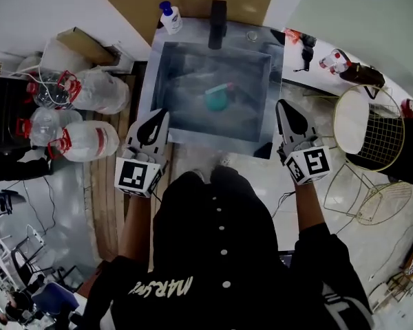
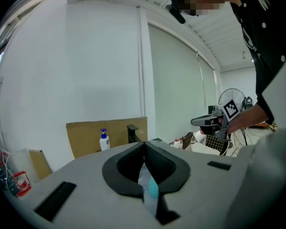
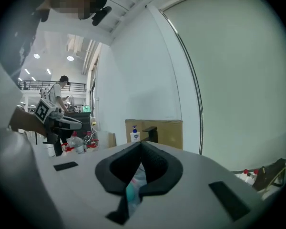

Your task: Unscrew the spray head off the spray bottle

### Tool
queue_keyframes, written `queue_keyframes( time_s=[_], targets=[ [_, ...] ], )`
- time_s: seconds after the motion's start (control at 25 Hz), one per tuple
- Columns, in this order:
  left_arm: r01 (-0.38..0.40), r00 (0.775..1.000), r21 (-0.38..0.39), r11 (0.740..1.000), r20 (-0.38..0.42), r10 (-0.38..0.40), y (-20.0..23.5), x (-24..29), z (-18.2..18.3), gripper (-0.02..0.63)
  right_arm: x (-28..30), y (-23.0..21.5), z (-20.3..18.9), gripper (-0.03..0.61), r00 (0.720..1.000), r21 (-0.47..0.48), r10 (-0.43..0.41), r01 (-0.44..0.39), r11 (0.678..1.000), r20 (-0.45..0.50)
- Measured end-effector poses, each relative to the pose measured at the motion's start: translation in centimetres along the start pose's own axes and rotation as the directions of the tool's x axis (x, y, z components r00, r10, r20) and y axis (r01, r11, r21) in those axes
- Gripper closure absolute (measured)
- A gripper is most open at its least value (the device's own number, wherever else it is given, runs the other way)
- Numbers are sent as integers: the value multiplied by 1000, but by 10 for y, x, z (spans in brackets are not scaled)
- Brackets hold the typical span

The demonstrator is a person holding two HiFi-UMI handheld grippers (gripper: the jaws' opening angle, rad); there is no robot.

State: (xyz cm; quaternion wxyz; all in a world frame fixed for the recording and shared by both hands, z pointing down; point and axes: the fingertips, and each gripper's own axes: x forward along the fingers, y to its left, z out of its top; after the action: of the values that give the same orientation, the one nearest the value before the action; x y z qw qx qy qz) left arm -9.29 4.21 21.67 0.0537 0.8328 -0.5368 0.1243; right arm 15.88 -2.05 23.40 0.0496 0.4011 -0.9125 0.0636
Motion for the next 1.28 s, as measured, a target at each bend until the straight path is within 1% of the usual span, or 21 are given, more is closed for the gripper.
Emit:
queue_keyframes(
  time_s=[0.16, 0.32, 0.4, 0.48, 0.6, 0.68, 0.8, 0.96, 1.04, 1.08, 1.12, 1.16, 1.2, 1.28],
  targets=[
    [1, 999, 8, 1000, -54, 0, 5, 15, -15, 589, 21, 1, -16, 566, 996, -21, 74, -75, 997, -44],
    [43, 994, 70, 997, -103, -36, 9, 36, -33, 589, 39, -1, -29, 566, 989, -28, 126, -129, 991, -79],
    [77, 990, 97, 992, -126, -65, 7, 47, -45, 588, 47, -1, -36, 566, 985, -48, 140, -146, 988, -104],
    [136, 980, 103, 985, -159, -119, 3, 58, -61, 588, 55, 1, -44, 566, 980, -75, 150, -160, 984, -130],
    [218, 956, 92, 972, -223, -193, -2, 76, -88, 588, 65, 4, -52, 566, 974, -100, 160, -178, 979, -162],
    [264, 939, 89, 960, -251, -235, -4, 87, -104, 588, 70, 6, -57, 566, 970, -102, 161, -182, 978, -183],
    [349, 905, 95, 932, -291, -309, -5, 106, -124, 588, 79, 5, -69, 566, 963, -86, 160, -182, 980, -219],
    [441, 854, 116, 890, -359, -376, -5, 136, -156, 586, 89, -6, -85, 566, 959, -58, 139, -158, 986, -249],
    [482, 824, 116, 868, -398, -404, -5, 152, -174, 584, 96, -12, -90, 566, 960, -47, 128, -144, 988, -249],
    [507, 804, 113, 854, -418, -422, -6, 159, -183, 571, 99, -14, -92, 566, 961, -42, 124, -139, 989, -249],
    [535, 781, 104, 839, -441, -443, -8, 164, -192, 496, 101, -15, -95, 566, 960, -34, 120, -133, 991, -252],
    [561, 755, 92, 823, -464, -463, -11, 166, -201, 435, 102, -16, -98, 566, 959, -22, 115, -125, 992, -258],
    [584, 733, 82, 808, -483, -480, -14, 167, -209, 425, 103, -16, -101, 566, 958, -9, 110, -116, 993, -265],
    [617, 700, 70, 784, -505, -505, -18, 172, -223, 386, 106, -18, -105, 566, 958, 11, 98, -99, 995, -268]
  ],
)
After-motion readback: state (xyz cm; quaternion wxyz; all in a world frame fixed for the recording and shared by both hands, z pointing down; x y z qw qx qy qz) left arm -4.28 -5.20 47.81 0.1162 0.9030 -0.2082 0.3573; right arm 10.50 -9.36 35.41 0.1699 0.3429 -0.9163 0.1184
